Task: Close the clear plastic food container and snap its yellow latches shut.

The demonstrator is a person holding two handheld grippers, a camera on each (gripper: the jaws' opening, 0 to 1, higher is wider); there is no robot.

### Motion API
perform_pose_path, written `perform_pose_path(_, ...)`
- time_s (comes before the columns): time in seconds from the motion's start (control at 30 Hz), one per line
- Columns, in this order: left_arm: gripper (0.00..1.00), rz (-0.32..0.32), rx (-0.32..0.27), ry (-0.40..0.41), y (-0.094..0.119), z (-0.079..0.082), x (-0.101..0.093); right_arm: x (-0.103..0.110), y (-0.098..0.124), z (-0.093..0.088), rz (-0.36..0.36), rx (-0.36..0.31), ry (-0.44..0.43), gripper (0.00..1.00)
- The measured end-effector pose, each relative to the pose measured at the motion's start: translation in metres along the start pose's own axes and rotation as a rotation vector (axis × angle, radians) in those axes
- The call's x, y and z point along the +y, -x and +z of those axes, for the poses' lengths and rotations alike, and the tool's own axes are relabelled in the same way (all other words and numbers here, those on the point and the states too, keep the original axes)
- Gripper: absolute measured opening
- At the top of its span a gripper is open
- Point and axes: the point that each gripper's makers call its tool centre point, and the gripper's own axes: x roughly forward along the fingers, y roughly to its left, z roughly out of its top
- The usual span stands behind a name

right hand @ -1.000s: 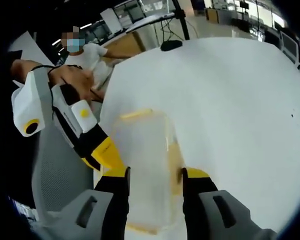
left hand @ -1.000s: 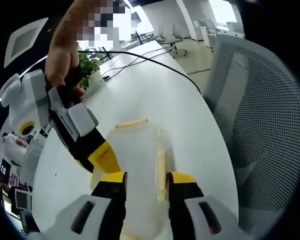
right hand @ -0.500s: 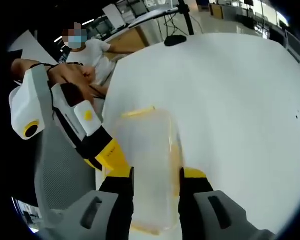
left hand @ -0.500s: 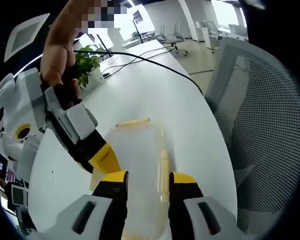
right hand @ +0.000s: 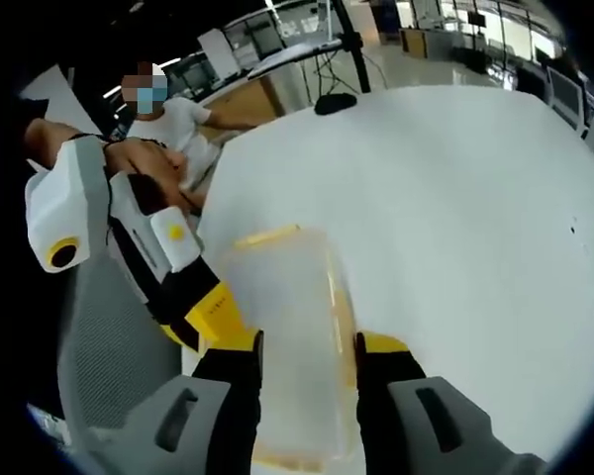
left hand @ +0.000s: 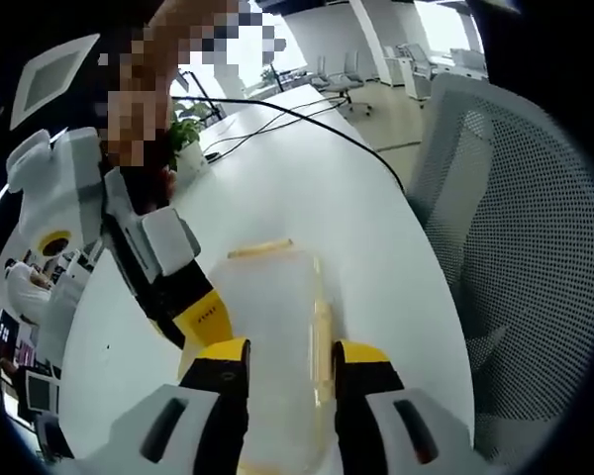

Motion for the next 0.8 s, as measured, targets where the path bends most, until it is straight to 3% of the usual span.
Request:
perform_pose_path(0.2,0.27,0.012,-0.016,0.047,0.009,-0.001,-0.004,-0.001,0.005,0.001,-0.075,-0.025,0.048,0.41)
perform_pose_path(0.5,0.34,0.084,-0.073,0.179,0.031,0.000,0.010,0.001,0.018,0.000,-0.169,-0.099,0.065,0.48)
perform_pose_path(0.8,0.45,0.124,-0.090,0.311,0.043,-0.012,0.024,0.009,0.032,-0.009,-0.240,-0.141,0.079,0.56)
